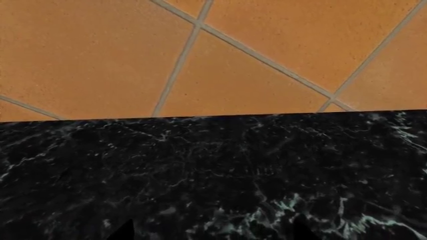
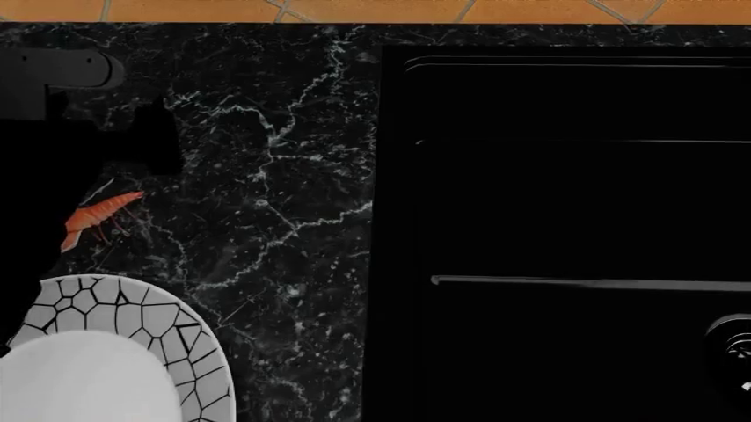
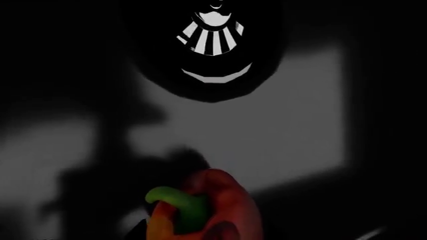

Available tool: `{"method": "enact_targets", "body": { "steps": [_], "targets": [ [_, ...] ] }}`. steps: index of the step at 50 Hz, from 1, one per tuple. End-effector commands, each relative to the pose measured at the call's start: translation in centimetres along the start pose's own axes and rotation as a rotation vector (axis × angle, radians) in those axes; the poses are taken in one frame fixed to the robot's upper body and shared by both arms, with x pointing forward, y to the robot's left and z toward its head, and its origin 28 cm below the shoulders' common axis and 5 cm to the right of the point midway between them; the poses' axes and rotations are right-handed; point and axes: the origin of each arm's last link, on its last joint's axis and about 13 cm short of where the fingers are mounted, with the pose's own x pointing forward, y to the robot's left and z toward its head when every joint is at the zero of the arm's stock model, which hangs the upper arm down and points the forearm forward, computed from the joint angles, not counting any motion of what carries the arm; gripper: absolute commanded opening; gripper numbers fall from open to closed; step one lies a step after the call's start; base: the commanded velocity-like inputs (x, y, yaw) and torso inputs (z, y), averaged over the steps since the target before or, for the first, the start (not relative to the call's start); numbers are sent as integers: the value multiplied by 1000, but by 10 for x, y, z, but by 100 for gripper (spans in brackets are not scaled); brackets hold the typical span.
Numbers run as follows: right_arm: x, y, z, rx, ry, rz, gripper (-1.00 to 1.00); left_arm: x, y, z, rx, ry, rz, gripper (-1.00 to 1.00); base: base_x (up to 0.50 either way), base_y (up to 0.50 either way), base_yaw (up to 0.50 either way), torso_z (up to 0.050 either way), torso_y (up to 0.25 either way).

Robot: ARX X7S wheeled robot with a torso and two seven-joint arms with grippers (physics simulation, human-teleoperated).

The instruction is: Pick the bell pepper from the sink and place it on the plate located on the counter

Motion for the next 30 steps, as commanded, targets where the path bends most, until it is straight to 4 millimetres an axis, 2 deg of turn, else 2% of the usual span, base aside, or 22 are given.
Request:
{"method": "enact_targets", "body": {
  "steps": [1,14,25,30],
  "targets": [
    [-12,-2,7,-20,-17,9,-100,0,1,0,-2,3,1,100,0,0,0,0,0],
    [-60,-12,31,-33,-101,-17,-100,-1,-1,4,-2,-7,-10,100,0,0,0,0,0],
    [-90,-20,30,-39,-171,-18,-100,-7,1,8,-18,-26,-14,100,0,0,0,0,0],
    [-105,-21,35,-48,-235,-4,-100,-7,0,9,-23,-31,-20,100,0,0,0,0,0]
  ]
}}
